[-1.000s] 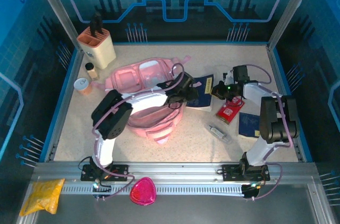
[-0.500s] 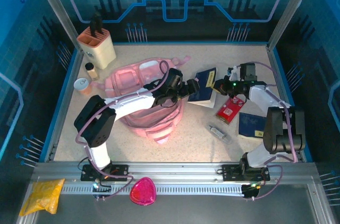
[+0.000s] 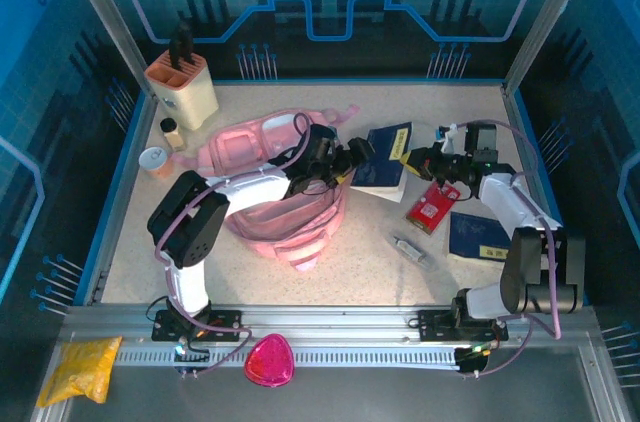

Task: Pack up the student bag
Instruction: Pick up the book from the center of the table.

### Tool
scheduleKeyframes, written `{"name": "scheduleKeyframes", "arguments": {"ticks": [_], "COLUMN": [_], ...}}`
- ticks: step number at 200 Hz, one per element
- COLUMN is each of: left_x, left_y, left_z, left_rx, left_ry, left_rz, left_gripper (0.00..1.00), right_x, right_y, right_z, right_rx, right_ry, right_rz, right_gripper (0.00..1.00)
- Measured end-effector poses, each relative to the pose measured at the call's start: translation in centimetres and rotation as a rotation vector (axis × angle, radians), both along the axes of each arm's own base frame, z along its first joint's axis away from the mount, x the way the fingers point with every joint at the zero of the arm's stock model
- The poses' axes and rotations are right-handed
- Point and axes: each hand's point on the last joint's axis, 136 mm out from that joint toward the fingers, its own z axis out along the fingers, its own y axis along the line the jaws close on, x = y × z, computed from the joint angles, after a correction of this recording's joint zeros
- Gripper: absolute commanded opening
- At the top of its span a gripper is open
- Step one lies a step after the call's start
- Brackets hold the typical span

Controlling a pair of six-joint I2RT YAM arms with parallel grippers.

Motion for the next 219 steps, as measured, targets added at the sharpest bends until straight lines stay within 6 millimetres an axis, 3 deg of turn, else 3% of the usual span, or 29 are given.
{"name": "scheduleKeyframes", "arguments": {"ticks": [108,139,166,200,208,219], "left_x": [-0.9,-0.9,-1.3,-1.4,-1.4,-1.4], "left_y": [1.2,1.3,0.9,0.9,0.9,0.9], "left_z": [-0.3,1.3,3.5,3.9,3.9,4.0], "left_rx": [-0.052,-0.069,-0.106,-0.108,-0.107,-0.108], "left_ry": [-0.017,-0.05,-0.094,-0.101,-0.101,-0.102], "left_rz": [-0.016,-0.021,-0.041,-0.045,-0.045,-0.046], "left_gripper": [0.31,0.18,0.13,0.04,0.02,0.0], "right_x": [-0.3,-0.3,-0.3,-0.3,-0.3,-0.4], "right_y": [0.3,0.3,0.3,0.4,0.4,0.4], "right_z": [-1.6,-1.9,-1.9,-1.9,-1.9,-1.9], "right_rx": [0.028,0.025,0.025,0.027,0.027,0.025], "right_ry": [0.041,0.048,0.045,0.045,0.045,0.045], "right_rz": [0.016,0.018,0.02,0.022,0.023,0.025], "right_gripper": [0.0,0.0,0.0,0.0,0.04,0.17]}}
